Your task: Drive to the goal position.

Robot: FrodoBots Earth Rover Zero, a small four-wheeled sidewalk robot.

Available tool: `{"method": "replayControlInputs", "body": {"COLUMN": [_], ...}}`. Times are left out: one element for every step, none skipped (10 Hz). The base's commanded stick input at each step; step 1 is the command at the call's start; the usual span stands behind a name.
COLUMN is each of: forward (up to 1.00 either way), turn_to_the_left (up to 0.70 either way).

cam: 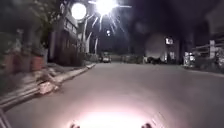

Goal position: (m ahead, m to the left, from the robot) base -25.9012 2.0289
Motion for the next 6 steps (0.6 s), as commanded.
{"method": "replayControlInputs", "body": {"forward": [0.7, 0.7, 0.47, 0.16, 0.0, 0.0], "turn_to_the_left": [0.0, 0.0, 0.0, -0.08, -0.32, -0.67]}}
